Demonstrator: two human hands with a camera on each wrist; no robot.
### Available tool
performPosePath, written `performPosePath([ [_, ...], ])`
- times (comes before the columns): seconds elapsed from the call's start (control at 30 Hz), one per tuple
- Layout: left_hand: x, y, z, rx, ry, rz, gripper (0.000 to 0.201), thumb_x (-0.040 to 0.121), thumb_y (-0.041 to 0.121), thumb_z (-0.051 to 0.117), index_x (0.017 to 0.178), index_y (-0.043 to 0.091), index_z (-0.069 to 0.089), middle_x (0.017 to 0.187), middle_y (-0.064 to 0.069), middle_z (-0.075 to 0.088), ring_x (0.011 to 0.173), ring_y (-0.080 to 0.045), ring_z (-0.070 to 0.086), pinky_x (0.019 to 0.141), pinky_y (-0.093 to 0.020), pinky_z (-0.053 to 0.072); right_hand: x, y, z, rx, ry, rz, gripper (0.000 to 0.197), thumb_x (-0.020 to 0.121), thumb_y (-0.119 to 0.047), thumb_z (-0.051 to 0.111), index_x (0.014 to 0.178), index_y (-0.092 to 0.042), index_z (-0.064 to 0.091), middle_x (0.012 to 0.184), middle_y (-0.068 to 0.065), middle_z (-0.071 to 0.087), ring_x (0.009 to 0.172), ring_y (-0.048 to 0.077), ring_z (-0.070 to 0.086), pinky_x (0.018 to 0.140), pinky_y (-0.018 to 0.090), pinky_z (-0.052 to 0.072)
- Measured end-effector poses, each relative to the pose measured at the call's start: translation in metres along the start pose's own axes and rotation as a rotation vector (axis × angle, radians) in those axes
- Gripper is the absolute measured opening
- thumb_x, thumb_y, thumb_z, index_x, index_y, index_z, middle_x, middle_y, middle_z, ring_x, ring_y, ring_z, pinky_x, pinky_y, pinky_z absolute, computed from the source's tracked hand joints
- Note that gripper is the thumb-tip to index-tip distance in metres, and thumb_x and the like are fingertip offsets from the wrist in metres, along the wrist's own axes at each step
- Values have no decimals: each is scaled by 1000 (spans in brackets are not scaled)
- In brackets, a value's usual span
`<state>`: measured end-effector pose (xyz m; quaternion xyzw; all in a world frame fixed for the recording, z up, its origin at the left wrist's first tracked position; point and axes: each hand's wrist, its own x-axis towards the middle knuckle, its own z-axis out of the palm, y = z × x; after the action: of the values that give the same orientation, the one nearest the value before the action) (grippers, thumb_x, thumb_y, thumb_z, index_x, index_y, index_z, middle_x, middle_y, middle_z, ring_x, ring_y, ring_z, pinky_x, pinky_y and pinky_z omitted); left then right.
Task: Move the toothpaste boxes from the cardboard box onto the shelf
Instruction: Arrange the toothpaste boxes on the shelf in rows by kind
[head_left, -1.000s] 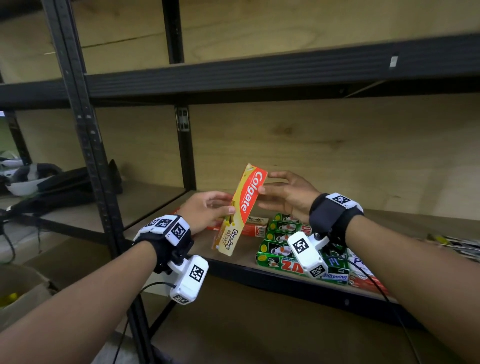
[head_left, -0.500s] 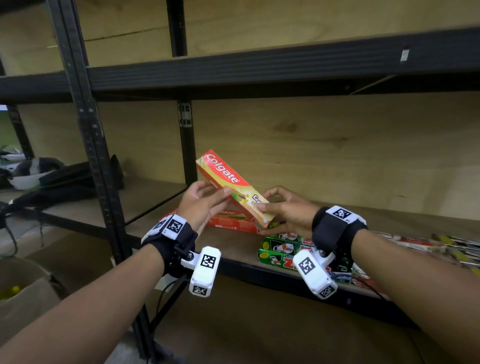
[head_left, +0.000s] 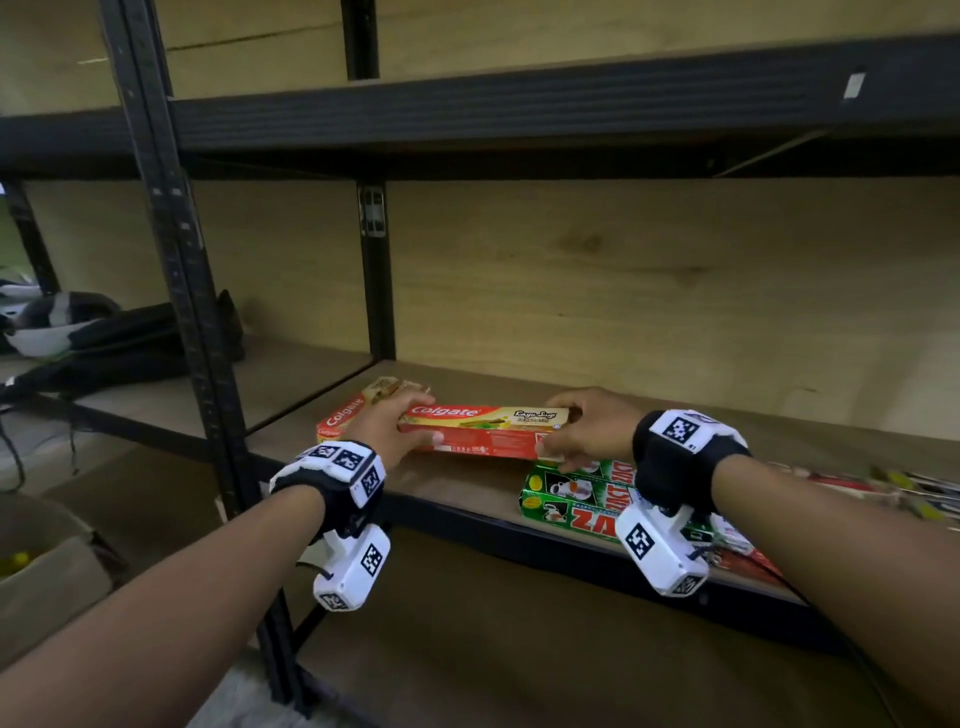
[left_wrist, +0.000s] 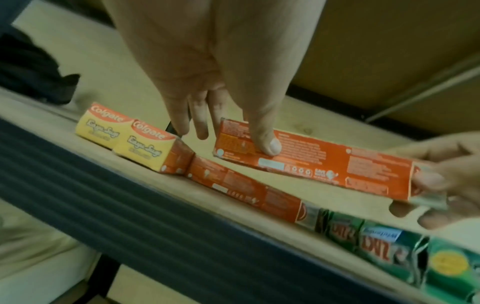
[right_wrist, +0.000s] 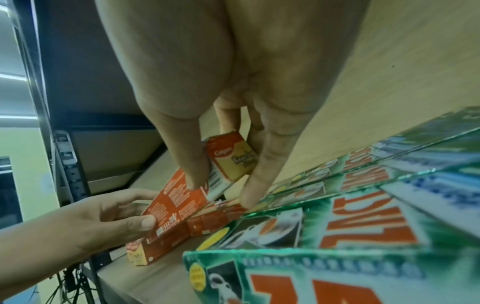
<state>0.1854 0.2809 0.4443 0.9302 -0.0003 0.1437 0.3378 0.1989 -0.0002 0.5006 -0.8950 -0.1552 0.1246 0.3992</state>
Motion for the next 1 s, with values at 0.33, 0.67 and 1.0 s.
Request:
performPosePath([
  [0.33,26,-14,10,405,-72,-88,56,87,43,68,139,36,46,142,-3,51,127,-27,48,106,-38,41,45,0,26,-473,118,-33,61,70,-43,82,126,-30,60,128,-7,59,110,15,58,94,32,49],
  [0.67,39,-31,4,583,-123,-9,71,86,50,63,148,40,30,153,-4,33,138,-31,35,107,-52,39,68,-21,31,-677,9,-22,55,71,-30,84,122,-25,65,121,-5,61,100,14,59,71,21,44],
  [1.0,50,-12,-6,716,-267,91,58,91,42,62,145,38,41,144,-3,50,129,-27,48,107,-42,40,82,-32,8,-497,-1,5,36,73,-18,85,106,-23,72,97,1,74,76,14,73,68,25,60],
])
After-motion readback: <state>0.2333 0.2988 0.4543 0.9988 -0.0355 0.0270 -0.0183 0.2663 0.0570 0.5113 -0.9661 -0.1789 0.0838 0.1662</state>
